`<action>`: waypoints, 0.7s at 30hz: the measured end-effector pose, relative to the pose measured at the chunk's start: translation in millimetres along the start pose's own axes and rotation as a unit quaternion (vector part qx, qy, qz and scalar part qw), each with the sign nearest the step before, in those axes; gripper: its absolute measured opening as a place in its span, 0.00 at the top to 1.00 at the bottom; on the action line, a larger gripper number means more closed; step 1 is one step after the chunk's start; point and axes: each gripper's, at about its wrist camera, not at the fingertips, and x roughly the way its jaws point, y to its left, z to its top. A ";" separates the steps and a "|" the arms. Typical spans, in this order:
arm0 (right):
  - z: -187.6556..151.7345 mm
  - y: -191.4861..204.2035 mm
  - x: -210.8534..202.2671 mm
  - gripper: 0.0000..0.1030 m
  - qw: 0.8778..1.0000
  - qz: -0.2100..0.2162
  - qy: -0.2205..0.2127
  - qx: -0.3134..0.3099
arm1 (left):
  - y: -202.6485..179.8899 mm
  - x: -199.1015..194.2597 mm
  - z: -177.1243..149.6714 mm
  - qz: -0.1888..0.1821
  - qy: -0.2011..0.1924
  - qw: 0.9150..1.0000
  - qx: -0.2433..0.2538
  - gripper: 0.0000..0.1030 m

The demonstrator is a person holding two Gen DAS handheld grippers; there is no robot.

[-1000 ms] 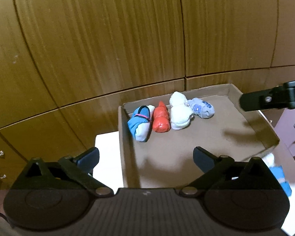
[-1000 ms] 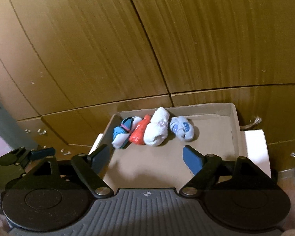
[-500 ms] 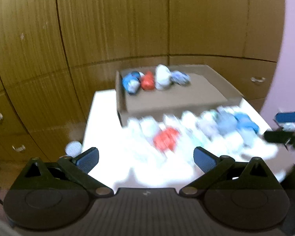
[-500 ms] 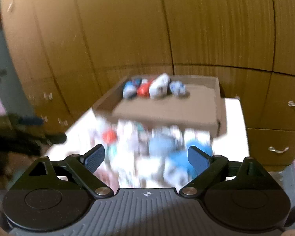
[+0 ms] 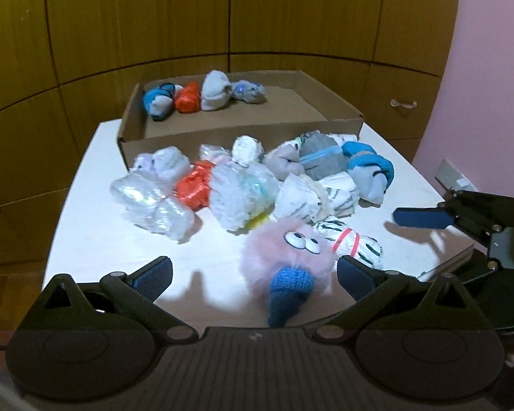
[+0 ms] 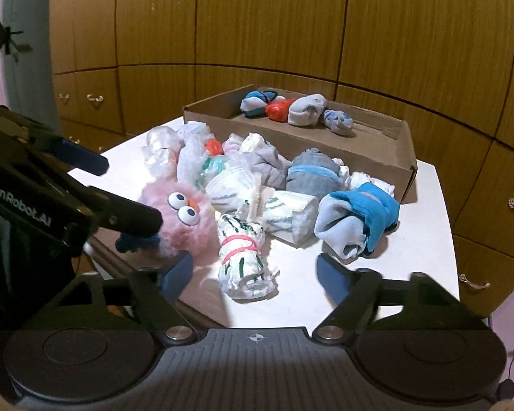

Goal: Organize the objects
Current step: 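Withdraw both tools from the tray back toward the pile, then grasp the pink fuzzy puppet with the left tool while the right tool grasps the striped sock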

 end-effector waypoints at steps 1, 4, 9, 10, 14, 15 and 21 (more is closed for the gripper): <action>-1.7 -0.4 1.3 0.32 1.000 0.002 0.001 0.002 | -1.0 2.2 -0.1 -0.003 0.003 1.000 0.000 0.02; -5.0 -1.0 4.7 0.33 1.000 0.006 0.005 0.002 | -6.6 1.4 -4.0 -0.005 0.005 1.000 0.002 0.02; -7.5 -2.6 6.9 0.41 1.000 0.015 0.005 0.007 | -10.5 10.7 -2.0 -0.008 0.010 1.000 0.006 0.08; -8.1 -2.9 8.1 0.42 1.000 0.017 0.006 0.007 | -10.4 12.6 -1.7 -0.009 0.011 1.000 0.006 0.13; -10.3 -3.3 11.3 0.51 1.000 0.020 0.006 0.004 | -9.2 19.4 -1.8 -0.020 0.019 1.000 0.001 0.34; -10.4 -3.4 11.2 0.53 1.000 0.024 0.005 0.005 | -8.9 20.9 -2.3 -0.022 0.022 1.000 -0.001 0.43; -12.9 -4.3 8.1 0.65 0.999 0.038 -0.002 0.005 | -8.6 21.6 -6.0 -0.024 0.028 0.999 -0.002 0.67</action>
